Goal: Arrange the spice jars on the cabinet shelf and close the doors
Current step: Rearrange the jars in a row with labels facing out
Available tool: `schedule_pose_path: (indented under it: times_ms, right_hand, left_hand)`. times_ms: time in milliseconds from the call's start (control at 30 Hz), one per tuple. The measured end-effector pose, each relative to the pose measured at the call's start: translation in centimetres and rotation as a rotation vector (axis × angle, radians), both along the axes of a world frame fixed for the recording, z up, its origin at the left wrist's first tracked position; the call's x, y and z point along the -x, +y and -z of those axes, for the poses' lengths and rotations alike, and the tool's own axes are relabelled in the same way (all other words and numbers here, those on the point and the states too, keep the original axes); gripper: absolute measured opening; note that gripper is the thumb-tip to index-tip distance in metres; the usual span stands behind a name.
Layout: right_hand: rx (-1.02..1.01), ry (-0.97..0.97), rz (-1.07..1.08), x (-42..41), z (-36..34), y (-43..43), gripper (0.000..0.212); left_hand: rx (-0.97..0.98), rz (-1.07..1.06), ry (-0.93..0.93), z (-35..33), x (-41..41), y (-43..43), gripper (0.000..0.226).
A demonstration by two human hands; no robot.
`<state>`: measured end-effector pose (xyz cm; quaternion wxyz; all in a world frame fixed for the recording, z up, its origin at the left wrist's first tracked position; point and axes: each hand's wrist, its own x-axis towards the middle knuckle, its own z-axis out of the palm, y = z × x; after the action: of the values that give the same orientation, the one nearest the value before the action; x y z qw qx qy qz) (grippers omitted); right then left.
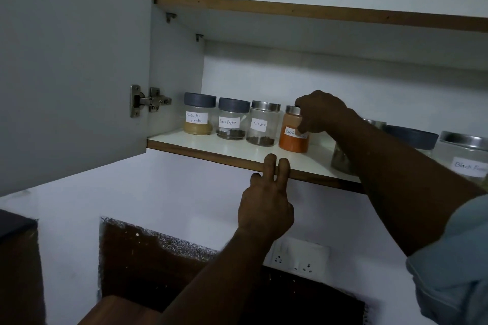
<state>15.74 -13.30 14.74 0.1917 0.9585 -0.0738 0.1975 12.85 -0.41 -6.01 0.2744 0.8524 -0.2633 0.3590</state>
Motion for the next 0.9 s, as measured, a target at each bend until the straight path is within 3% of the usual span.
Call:
schedule_pose_path:
  times_ms: [100,200,433,600,700,900]
  right_hand:
    - [-0.036,0.037,0.006,0.6,-0.3,-0.2,0.079]
    - [-0.068,-0.048,-0.018,1.8,-0.8,-0.3,0.094]
    - [-0.045,0.017,0.022,6.6,-3.3,-1.0,0.079]
    - [-0.029,0.092,0.142,10.9,-4.2,-3.3,0.089]
    - [-0.005,0.144,0.167,11.9,-3.0,-4.5,0.086]
    - [-0.020,-0.078,0.042,10.4,0.3,-6.4,0.060]
  left_hand:
    - [0.003,-0.002,0.011,-0.1,0.2,-0.1,0.087]
    - [-0.013,-0.008,0.013,-0.1,0.2,-0.1,0.088]
    - [-0.054,-0.028,0.034,-0.5,0.7,0.1,0.092]
    - [-0.063,-0.059,0.075,-1.1,2.0,-0.7,0.097]
    - [-0.106,0.037,0.040,-1.5,3.3,-2.5,0.094]
    - [-0.130,0.104,0.061,-1.1,4.6,-7.3,0.097]
